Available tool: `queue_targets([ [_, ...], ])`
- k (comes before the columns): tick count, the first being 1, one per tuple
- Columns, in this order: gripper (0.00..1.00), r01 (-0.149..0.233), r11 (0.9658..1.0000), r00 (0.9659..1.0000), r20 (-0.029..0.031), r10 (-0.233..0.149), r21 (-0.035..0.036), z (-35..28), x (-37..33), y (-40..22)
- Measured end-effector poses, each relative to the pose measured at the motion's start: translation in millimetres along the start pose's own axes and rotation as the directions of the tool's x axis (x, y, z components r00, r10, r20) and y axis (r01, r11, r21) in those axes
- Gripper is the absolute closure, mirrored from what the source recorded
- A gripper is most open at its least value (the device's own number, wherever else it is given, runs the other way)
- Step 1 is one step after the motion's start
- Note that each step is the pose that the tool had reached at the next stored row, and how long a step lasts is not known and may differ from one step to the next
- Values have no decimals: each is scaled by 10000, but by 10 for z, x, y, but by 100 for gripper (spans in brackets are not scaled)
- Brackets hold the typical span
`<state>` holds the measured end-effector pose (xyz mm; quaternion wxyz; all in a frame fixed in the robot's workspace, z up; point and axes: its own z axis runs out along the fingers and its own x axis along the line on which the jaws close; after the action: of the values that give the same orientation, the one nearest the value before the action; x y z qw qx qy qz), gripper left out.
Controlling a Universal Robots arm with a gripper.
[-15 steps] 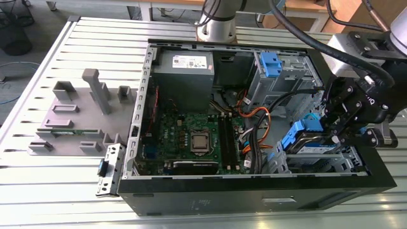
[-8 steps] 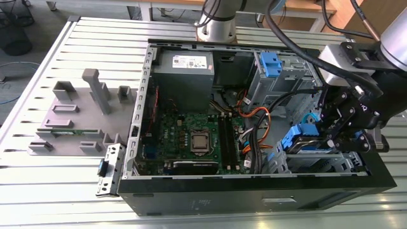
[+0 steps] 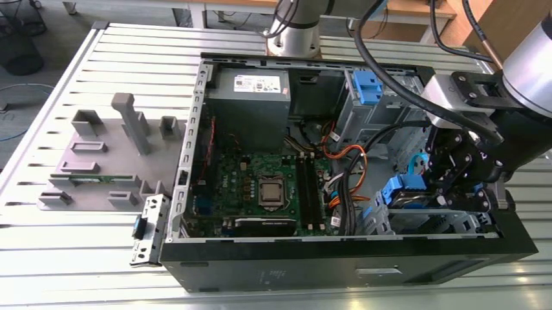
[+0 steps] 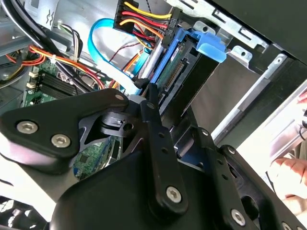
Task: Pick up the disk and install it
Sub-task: 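Insert the disk into the insertion slot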
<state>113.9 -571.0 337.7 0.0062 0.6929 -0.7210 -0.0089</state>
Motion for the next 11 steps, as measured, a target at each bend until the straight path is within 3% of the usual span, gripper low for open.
queue_targets([
  [6, 64, 0, 10000, 10000, -3, 0, 0, 2, 0, 0],
  [7, 59, -1, 10000, 10000, 1, 1, 0, 3, 0, 0],
  [9, 59, 0, 10000, 10000, -1, 0, 0, 3, 0, 0],
  [10, 52, 0, 10000, 10000, -2, 0, 0, 3, 0, 0],
  [11, 52, 0, 10000, 10000, -1, 0, -1, 4, 0, 0],
])
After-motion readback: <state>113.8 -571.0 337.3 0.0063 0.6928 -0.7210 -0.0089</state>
